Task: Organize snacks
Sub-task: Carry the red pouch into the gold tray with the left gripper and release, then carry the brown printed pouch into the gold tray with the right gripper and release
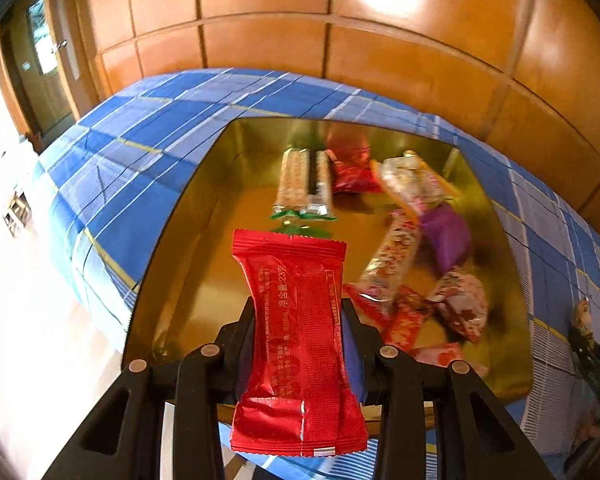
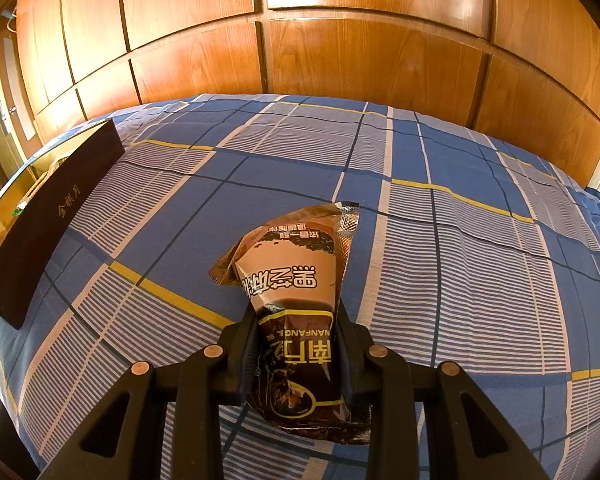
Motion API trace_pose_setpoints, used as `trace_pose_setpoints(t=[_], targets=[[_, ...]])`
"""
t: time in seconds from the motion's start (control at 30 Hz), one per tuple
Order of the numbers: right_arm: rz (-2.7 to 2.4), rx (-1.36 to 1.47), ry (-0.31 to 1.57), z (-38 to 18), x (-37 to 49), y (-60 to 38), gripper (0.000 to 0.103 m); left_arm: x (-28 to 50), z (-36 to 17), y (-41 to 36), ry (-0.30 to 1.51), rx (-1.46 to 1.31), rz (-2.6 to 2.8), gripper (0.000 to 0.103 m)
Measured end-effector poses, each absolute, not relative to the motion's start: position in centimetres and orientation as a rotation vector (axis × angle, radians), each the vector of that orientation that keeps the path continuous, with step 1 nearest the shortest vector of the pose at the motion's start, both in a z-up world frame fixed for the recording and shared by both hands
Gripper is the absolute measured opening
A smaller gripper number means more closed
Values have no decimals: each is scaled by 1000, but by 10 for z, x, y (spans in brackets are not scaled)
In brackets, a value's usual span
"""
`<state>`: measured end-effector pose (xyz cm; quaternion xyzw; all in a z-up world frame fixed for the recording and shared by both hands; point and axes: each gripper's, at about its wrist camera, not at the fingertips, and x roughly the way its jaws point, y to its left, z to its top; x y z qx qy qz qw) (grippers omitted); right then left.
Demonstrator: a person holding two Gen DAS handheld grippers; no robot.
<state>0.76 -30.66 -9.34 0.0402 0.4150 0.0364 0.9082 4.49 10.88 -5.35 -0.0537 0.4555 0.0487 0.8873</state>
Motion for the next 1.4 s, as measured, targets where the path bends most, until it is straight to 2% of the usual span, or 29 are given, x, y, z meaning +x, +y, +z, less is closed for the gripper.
trace_pose_setpoints(t=[0.57,0.87,1.4], targets=[[71,88,854,-94,7,-306,33,70,-62,123,982,-99,80,38],[68,93,852,-93,6,-305,33,79,-76,125,1010,-125,88,46],[59,89,849,-93,6,-304,33,48,-55,105,902,-76,158,46]])
